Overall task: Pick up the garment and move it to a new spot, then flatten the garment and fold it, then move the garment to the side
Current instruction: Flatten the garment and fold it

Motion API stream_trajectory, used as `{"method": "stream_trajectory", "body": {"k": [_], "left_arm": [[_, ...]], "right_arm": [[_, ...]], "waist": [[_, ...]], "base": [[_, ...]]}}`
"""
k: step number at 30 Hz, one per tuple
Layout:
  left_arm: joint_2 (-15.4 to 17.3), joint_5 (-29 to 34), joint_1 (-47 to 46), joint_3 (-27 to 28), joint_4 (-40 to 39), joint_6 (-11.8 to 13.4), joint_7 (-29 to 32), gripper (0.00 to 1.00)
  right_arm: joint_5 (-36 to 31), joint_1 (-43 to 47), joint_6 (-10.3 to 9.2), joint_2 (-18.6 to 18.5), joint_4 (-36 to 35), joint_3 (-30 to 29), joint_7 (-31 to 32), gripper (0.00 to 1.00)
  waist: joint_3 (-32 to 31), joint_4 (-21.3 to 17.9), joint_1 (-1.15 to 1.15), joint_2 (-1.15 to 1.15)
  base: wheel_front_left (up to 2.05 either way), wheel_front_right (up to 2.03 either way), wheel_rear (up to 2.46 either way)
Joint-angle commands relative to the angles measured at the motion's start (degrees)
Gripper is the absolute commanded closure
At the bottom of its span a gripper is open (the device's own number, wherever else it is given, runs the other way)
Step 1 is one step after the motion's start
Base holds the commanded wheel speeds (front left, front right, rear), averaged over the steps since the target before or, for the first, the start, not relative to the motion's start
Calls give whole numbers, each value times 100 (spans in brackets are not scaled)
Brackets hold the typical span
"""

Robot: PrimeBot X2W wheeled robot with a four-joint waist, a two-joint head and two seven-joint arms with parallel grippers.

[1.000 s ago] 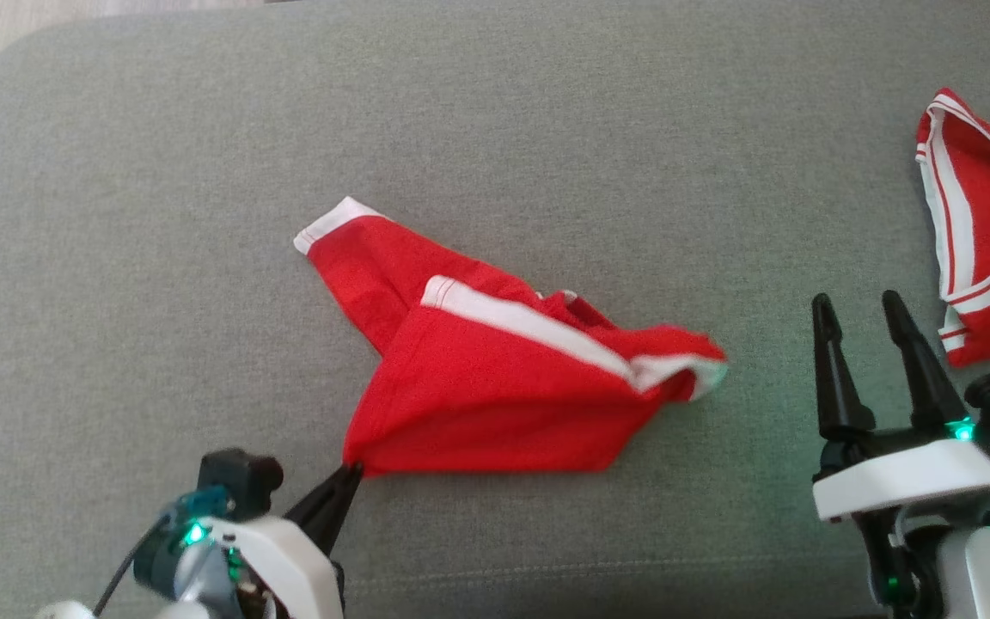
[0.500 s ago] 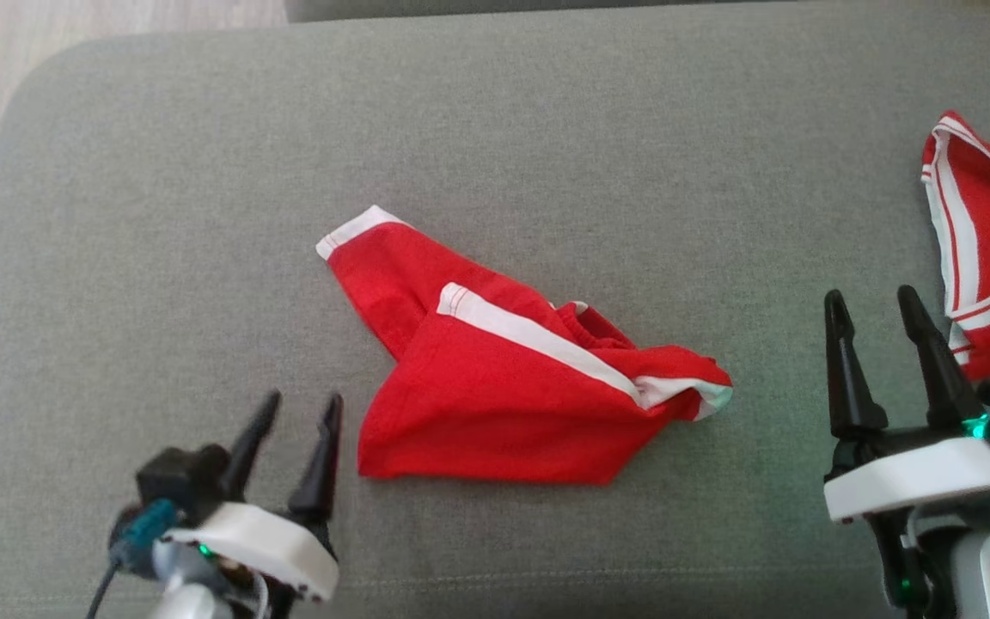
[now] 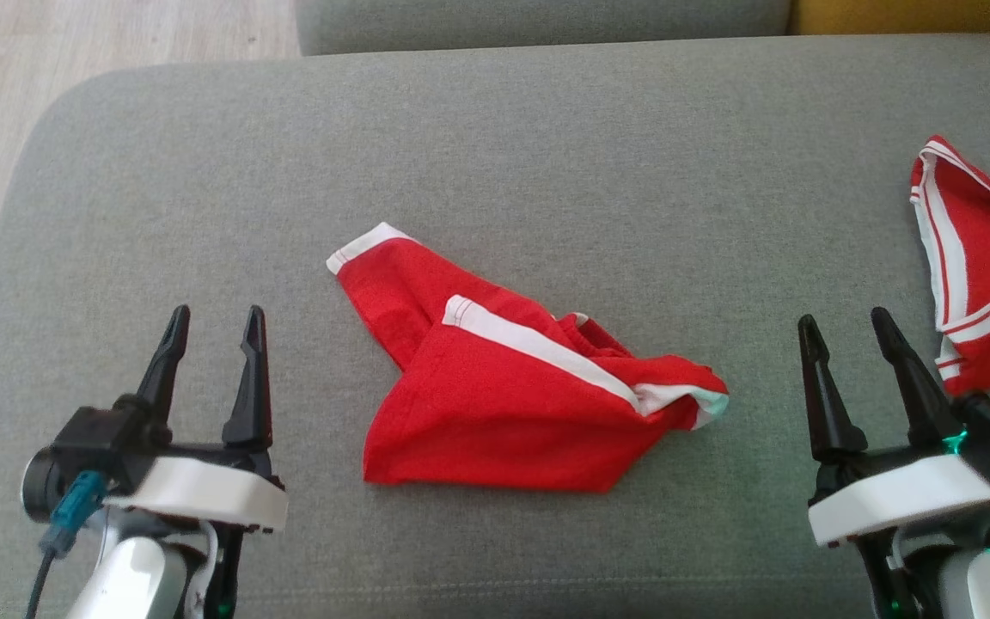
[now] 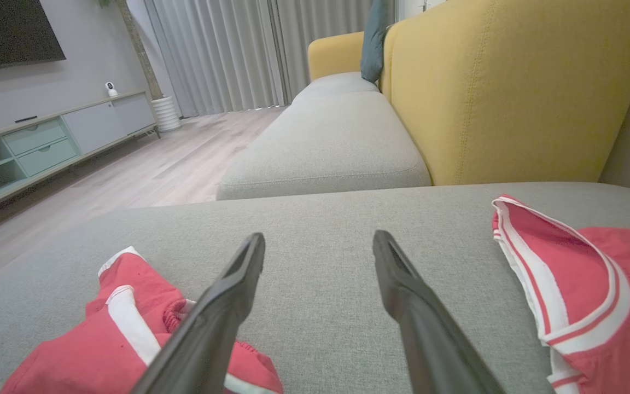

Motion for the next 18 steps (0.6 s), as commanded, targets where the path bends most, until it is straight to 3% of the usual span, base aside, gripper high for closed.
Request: {"method": "stream_trajectory", "body": {"k": [1,18], "left_arm": [[135,91,-148,261,-169,28,-66,0],[136,114,-122,269,-107,-34,-69,0]], "right_arm": [[20,-129,-4,-28,-253,155,3,0],[56,-101,-4,-28,-147,280,67,0]], "waist": [[6,2,0,0],[80,31,0,0]], "base": [[0,0,0],[0,0,0]]}}
